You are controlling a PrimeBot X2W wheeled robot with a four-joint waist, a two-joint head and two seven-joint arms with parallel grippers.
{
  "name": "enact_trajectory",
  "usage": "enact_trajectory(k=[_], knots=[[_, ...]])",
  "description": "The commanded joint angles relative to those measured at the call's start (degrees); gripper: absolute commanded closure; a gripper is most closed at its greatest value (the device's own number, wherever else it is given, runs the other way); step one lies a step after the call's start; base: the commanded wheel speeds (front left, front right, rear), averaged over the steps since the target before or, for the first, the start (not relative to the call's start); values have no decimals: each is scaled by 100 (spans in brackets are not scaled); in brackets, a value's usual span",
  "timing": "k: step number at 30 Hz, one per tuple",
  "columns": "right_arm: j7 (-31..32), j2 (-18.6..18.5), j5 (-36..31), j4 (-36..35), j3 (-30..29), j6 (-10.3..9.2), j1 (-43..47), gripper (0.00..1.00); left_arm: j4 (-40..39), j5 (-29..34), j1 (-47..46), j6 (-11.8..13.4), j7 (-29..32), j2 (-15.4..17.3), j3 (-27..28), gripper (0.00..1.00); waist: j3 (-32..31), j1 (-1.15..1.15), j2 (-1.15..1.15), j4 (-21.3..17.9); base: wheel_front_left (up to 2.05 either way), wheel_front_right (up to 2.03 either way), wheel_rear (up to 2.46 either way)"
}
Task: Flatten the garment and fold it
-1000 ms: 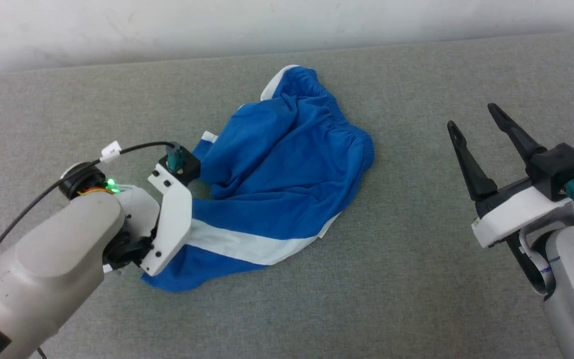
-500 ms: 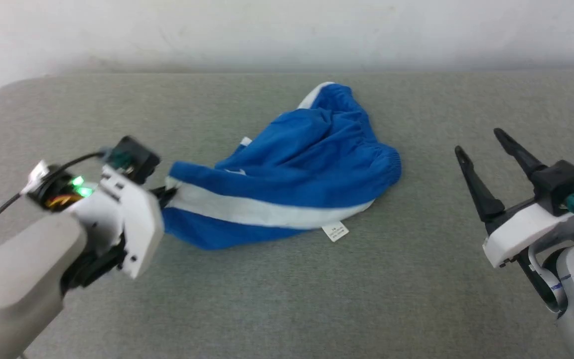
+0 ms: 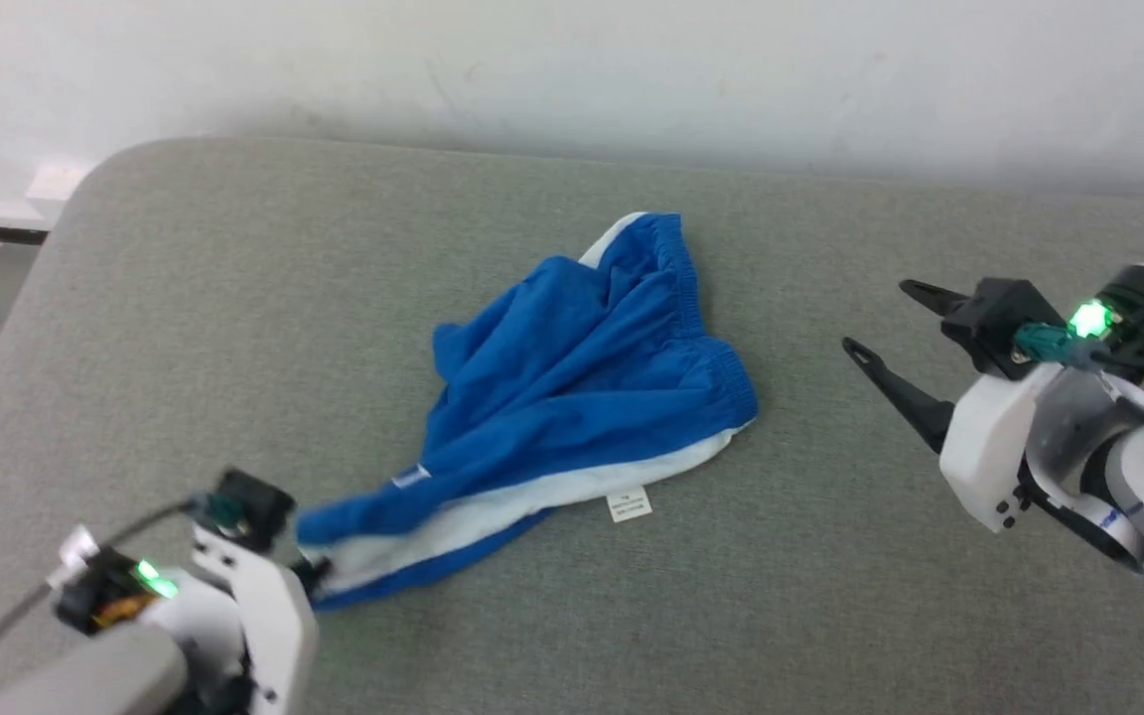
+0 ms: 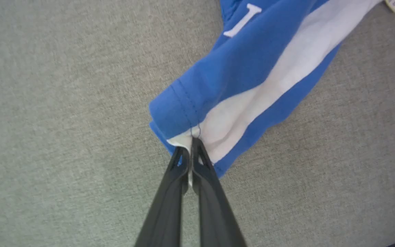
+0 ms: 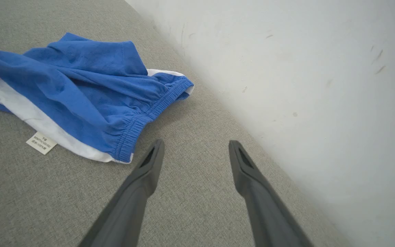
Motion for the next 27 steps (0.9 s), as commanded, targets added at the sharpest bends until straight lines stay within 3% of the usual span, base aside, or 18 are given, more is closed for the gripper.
enact_trajectory(k=[1,3,7,12,16,20,22,27], knots=[[31,-39,86,-19,123,-12,-178,0,32,-76,177,51,-66,-135,-25,0,-74,0,0,91,0,0,0],[22,-70,208,32,285,-12,-314,0,42,-173,317,67,-203,-254,-13,0,-138,0,0,153,0,0,0],[33,-108,400,134,625,-12,-477,0,-93,-188,474,389,-1059,-323,369,0,-241,0,0,251,0,0,0],[265,-195,748,253,1176,-12,-663,0,-607,47,717,1210,-2412,-359,977,0,-291,0,0,382,0,0,0],[643,-229,1170,377,1758,-12,-924,0,-964,448,923,1867,-2861,-570,1422,0,-211,0,0,505,0,0,0],[1060,-120,1568,642,2293,-12,-1312,0,-1313,1353,1224,2454,-2903,-1148,2300,0,-38,0,0,612,0,0,0],[1233,-14,1748,857,2469,-12,-1510,0,-1469,1848,1477,2612,-2905,-1558,2788,0,72,0,0,673,0,0,0],[1477,329,2108,1495,2841,-12,-1882,0,-1686,2965,2044,2530,-2906,-2530,3815,0,330,0,0,815,0,0,0]])
